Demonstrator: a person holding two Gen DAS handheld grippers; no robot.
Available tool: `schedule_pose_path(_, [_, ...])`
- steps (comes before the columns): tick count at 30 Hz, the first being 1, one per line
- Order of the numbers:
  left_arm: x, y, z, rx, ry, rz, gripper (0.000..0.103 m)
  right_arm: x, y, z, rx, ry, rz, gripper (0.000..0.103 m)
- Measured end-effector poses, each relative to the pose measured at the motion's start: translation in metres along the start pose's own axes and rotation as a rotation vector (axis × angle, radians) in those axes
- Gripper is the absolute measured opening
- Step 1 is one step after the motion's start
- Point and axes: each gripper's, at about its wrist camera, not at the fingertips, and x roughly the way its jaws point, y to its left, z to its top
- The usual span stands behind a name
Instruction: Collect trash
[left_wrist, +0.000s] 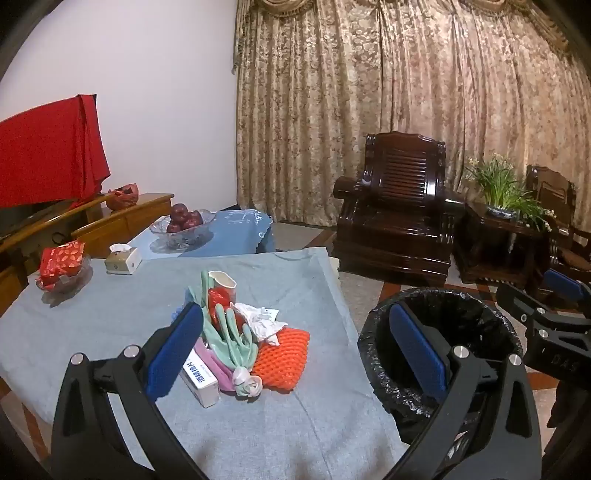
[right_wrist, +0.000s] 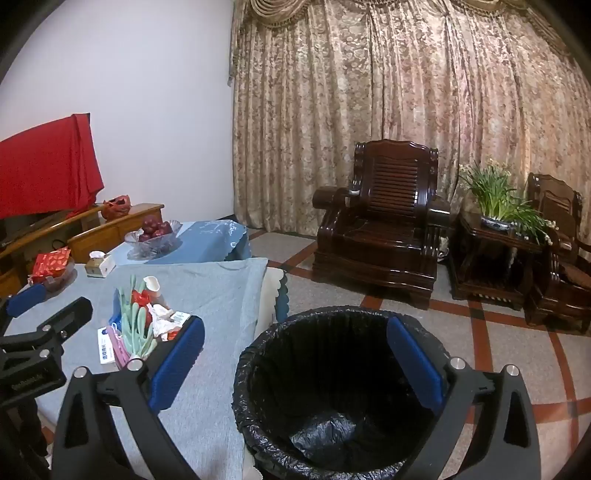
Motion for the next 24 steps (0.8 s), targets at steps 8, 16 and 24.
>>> schedule_pose_path(8, [-0.0004, 0.0019, 0.0016, -0.003, -0.004, -0.003, 0.098, -0.0009, -0.0009, 0.0009, 0.004, -0.003, 0.004, 0.097])
schedule_pose_path(16, [-0.0002, 0.0005, 0.0002, 0.004, -0.003, 0.0, 0.098, 0.0002, -0.0006, 0.0004, 0.004, 0.001, 0.002, 0.097])
schedule_pose_path(24, [-0.0001, 0.0002, 0.0001, 0.003, -0.003, 0.002, 0.098, 0.0018, 0.0015, -0.0002, 0.001, 0.005, 0.0, 0.097])
